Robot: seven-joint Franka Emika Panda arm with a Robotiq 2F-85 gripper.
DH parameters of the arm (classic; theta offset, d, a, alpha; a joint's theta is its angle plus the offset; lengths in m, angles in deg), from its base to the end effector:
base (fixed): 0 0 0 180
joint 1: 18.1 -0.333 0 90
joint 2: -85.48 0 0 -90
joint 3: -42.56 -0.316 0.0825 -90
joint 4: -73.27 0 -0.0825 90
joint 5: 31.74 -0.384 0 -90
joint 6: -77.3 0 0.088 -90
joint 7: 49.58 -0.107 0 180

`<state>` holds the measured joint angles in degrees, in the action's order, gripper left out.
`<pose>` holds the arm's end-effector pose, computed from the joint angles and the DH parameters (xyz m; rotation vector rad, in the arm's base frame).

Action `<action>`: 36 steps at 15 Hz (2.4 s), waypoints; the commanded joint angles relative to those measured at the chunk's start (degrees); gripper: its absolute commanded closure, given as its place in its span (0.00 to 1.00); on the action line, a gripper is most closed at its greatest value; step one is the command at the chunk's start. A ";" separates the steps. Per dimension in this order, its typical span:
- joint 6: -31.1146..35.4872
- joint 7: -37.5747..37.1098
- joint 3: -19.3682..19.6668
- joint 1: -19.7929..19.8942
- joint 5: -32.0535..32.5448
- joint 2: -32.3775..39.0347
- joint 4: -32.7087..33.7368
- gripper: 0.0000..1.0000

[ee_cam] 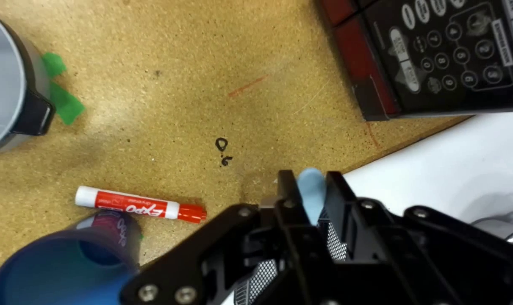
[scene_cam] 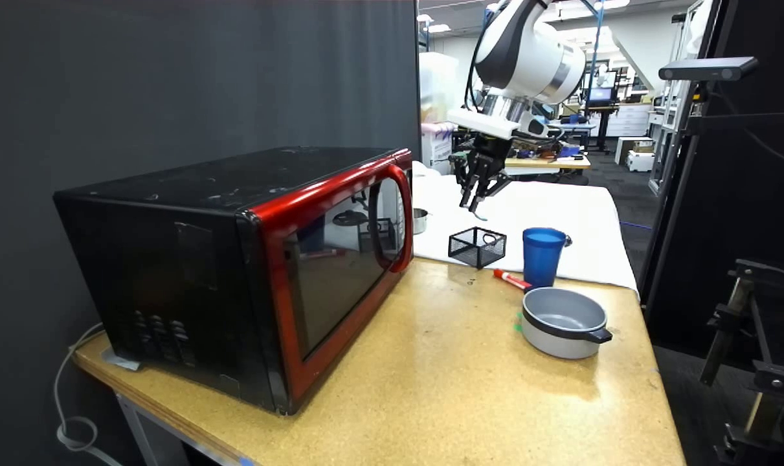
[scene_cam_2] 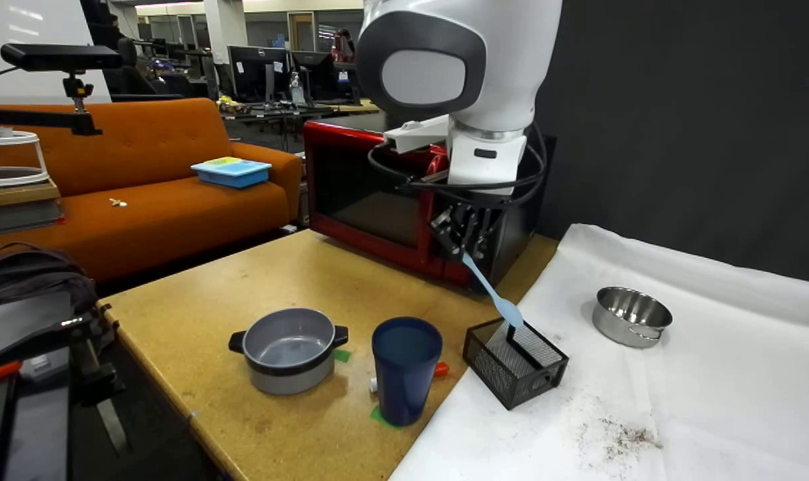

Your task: Close the microwave door, then transfer the spoon from the box to the cup

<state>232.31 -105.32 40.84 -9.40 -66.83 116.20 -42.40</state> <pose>0.6044 -0.0944 0.1921 -1.9104 2.0475 0.0001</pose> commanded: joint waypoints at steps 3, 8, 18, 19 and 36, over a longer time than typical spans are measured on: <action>-7.29 2.70 0.22 0.35 -9.03 -12.21 -9.83 0.95; -10.02 7.24 2.94 -0.20 -18.02 -25.82 -20.82 0.95; -20.48 26.23 8.88 0.27 -38.09 -29.52 -29.94 0.95; -21.74 28.27 9.24 0.43 -39.75 -28.31 -29.86 0.95; -22.61 39.82 12.52 0.80 -48.10 -16.92 -24.15 0.94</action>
<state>210.15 -67.61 53.34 -8.92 -113.27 97.07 -68.48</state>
